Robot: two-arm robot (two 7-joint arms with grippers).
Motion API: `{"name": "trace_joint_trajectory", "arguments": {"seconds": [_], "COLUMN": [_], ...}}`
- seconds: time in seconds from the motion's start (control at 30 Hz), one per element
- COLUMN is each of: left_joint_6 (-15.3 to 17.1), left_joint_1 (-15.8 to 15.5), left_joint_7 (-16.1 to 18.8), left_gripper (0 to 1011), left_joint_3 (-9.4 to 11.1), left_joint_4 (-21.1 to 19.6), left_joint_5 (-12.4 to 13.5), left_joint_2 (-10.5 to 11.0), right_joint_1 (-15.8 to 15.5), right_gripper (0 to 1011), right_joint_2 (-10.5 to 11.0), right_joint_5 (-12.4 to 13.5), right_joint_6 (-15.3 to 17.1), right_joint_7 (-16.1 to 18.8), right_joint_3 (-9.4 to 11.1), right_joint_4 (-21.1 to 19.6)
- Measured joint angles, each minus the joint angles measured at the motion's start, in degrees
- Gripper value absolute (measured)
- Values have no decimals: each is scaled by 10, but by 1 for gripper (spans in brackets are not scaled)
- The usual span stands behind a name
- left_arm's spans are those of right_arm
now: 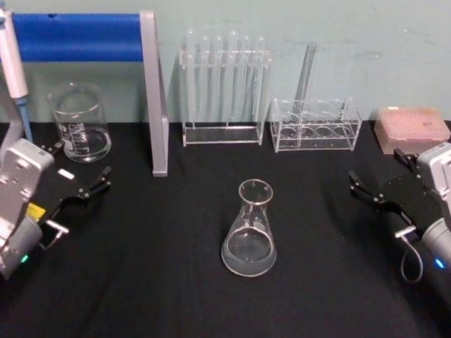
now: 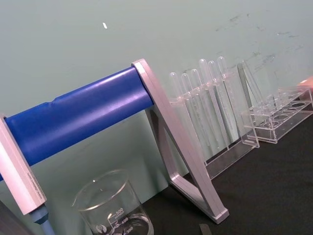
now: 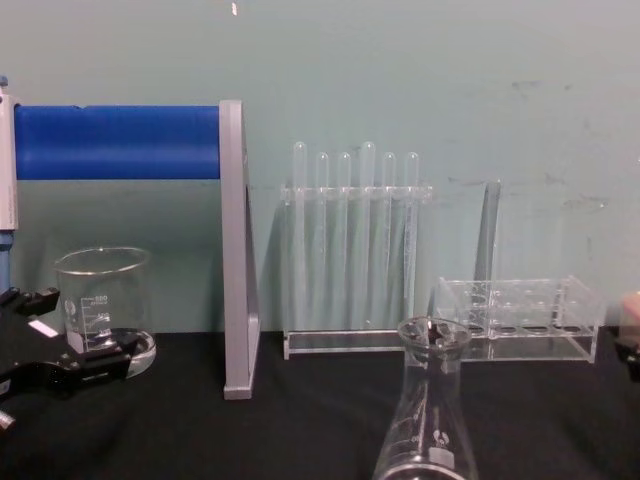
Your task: Grasp the erlenmeyer flask with one hand, shake it three times, then place it back.
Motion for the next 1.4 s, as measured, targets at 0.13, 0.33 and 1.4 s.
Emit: {"name": "trace_joint_trajectory", "arguments": {"seconds": [0.13, 0.33, 1.4], "left_joint_6": [0, 0, 0], "left_joint_1": [0, 0, 0], "left_joint_7": [0, 0, 0], "left_gripper": [1001, 1001, 1001], "left_joint_3": [0, 0, 0], "left_joint_4": [0, 0, 0], "left_joint_5": [0, 0, 0], "left_joint_2": [0, 0, 0], "right_joint_1": [-6, -25, -47], "right_gripper": [1002, 1003, 1003], "right_joint_2": [4, 20, 42], "right_joint_5": [14, 34, 146], "right_joint_6": [6, 5, -32], "right_joint_7": [23, 60, 361], "right_joint_3": [10, 25, 16], "right_joint_4": [-8, -33, -89]}}
